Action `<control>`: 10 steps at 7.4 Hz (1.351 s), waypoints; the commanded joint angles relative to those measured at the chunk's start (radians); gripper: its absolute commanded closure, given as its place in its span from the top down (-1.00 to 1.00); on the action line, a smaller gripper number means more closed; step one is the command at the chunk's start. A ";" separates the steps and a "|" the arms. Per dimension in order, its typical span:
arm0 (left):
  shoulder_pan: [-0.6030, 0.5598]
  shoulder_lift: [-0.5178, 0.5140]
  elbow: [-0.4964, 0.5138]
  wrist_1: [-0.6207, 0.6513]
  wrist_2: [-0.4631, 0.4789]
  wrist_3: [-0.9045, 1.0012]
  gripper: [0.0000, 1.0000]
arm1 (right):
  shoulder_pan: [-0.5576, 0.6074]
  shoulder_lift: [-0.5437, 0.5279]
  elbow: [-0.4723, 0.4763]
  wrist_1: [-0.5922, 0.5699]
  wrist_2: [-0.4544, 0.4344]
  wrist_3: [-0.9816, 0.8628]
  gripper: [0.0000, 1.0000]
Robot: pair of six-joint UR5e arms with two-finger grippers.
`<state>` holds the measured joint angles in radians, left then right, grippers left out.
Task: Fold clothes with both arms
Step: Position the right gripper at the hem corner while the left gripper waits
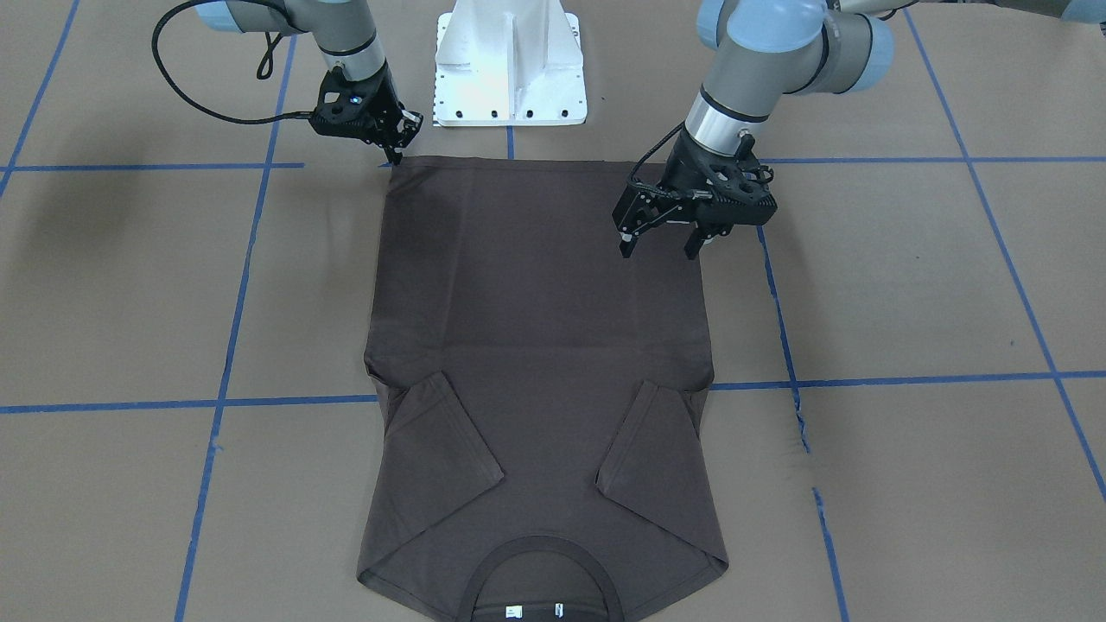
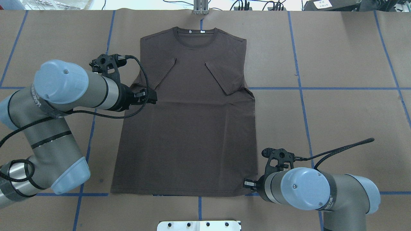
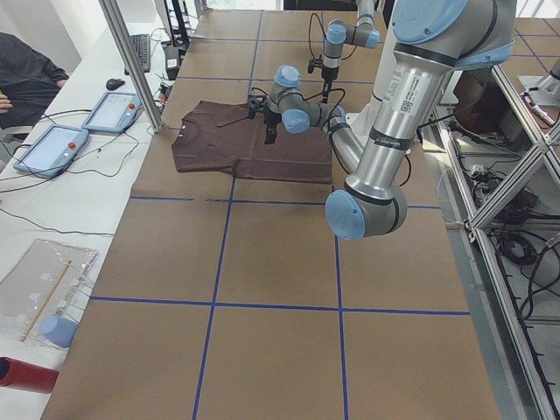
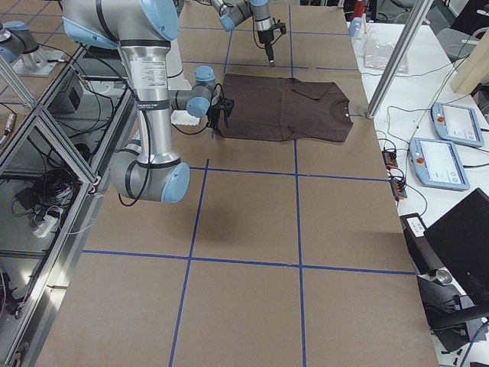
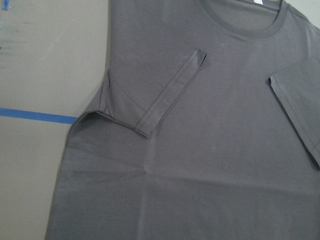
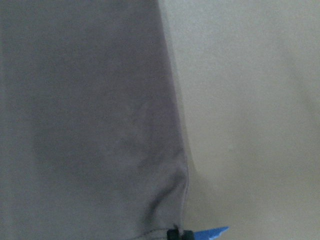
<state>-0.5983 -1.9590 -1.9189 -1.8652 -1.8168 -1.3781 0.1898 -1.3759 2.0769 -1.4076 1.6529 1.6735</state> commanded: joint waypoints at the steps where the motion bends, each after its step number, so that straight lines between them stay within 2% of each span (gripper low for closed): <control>1: 0.128 0.166 -0.137 -0.002 0.052 -0.131 1.00 | 0.014 -0.002 0.011 0.004 0.004 -0.015 -1.00; 2: 0.203 0.249 -0.194 -0.002 0.092 -0.230 0.98 | 0.014 -0.002 0.011 0.005 0.004 -0.017 -1.00; 3: 0.286 0.261 -0.203 0.000 0.150 -0.360 0.93 | 0.014 -0.002 0.011 0.007 0.004 -0.017 -1.00; 5: 0.406 0.290 -0.177 0.001 0.256 -0.504 0.81 | 0.017 0.001 0.012 0.009 0.004 -0.017 -1.00; 7: 0.410 0.304 -0.138 0.001 0.266 -0.503 0.81 | 0.022 0.005 0.012 0.009 0.004 -0.017 -1.00; 10: 0.411 0.357 -0.143 0.000 0.274 -0.503 0.79 | 0.022 0.005 0.012 0.010 0.004 -0.017 -1.00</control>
<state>-0.1888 -1.6203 -2.0615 -1.8651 -1.5488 -1.8802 0.2116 -1.3715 2.0892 -1.3984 1.6578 1.6567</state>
